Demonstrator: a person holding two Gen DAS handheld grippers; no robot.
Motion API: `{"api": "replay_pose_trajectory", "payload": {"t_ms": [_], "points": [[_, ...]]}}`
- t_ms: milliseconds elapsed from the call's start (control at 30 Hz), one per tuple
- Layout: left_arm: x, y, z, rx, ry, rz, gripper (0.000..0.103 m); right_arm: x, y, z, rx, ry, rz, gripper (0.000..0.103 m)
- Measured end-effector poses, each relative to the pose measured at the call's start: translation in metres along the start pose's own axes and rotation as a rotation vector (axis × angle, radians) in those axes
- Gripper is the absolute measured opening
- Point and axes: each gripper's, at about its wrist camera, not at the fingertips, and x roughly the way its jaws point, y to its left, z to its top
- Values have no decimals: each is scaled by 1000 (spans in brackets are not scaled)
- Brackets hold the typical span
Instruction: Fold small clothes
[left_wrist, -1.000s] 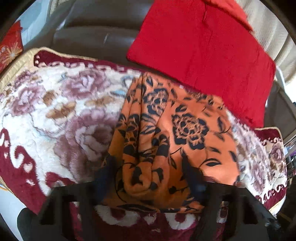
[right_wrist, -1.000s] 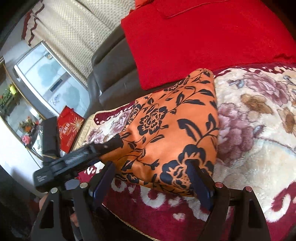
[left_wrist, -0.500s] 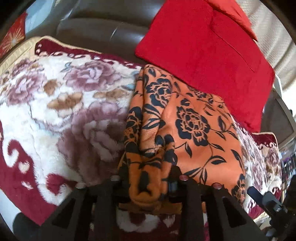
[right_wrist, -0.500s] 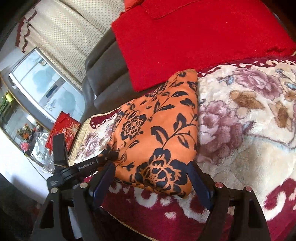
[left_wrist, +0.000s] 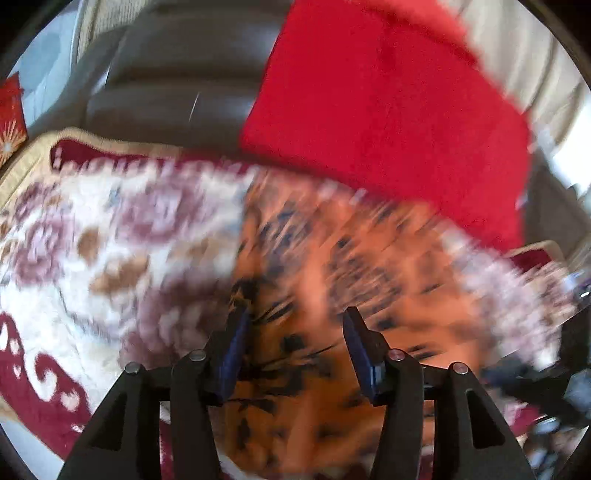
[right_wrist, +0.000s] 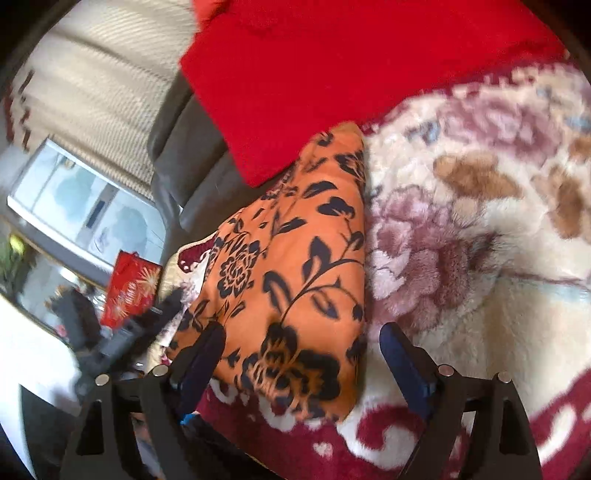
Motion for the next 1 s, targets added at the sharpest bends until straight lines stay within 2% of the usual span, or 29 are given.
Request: {"api": "replay_pose_trajectory", "payload": {"t_ms": [33, 67, 133, 167, 200, 267, 300, 333, 367, 433, 500, 533, 600, 700, 733, 767, 800, 867, 933, 967, 1000], "points": [[8, 4, -3, -15, 14, -7, 52, 8, -3, 4, 16, 29, 23, 89], [8, 8, -5, -29, -11, -20, 52, 18, -6, 7, 32, 66, 48, 87], [5, 7, -7, -20, -19, -18, 52, 31, -2, 9, -6, 114, 0, 67], [4, 7, -7, -14, -20, -16, 52, 31, 5, 7, -46, 118, -23, 43], [4, 7, -8, -8, -22, -19, 52, 25, 16, 4, -98, 102, -56, 41], [5, 9, -10, 0, -28, -27, 52, 17, 27, -5, -184, 76, -130, 40], [5, 9, -11, 2, -31, -33, 52, 21, 17, -11, -187, 90, -174, 40], [5, 8, -12, 9, -34, -32, 52, 24, 5, -13, -153, 102, -168, 40], [5, 7, -12, 24, -40, -23, 52, 23, -7, -13, -100, 103, -108, 41], [5, 9, -12, 21, -41, -33, 52, 13, -7, -7, -67, 83, -58, 52], [5, 11, -11, 9, -39, -50, 52, 3, 3, 3, -96, 32, -58, 81], [6, 11, -10, 11, -40, -50, 52, -2, 8, 14, -110, -3, -49, 83], [8, 12, -10, 16, -46, -49, 53, 4, 5, 33, -82, -8, -39, 88], [8, 13, -11, 12, -47, -59, 53, 33, -15, 65, 14, 35, -38, 87], [8, 14, -11, 11, -47, -61, 53, 44, -20, 72, 30, 60, -28, 84], [8, 15, -11, 10, -48, -61, 53, 50, -18, 74, 11, 76, -24, 45], [8, 16, -11, 10, -48, -64, 53, 49, -4, 73, -59, 83, -64, 30], [9, 19, -12, 8, -55, -74, 53, 40, 16, 64, -188, 44, -152, 29], [10, 18, -13, 8, -57, -81, 54, 41, 3, 61, -161, 55, -186, 29], [9, 17, -12, 15, -51, -74, 54, 40, -8, 62, -109, 56, -160, 36], [5, 16, -9, 15, -37, -76, 53, 35, -15, 65, -50, 42, -126, 49]]}}
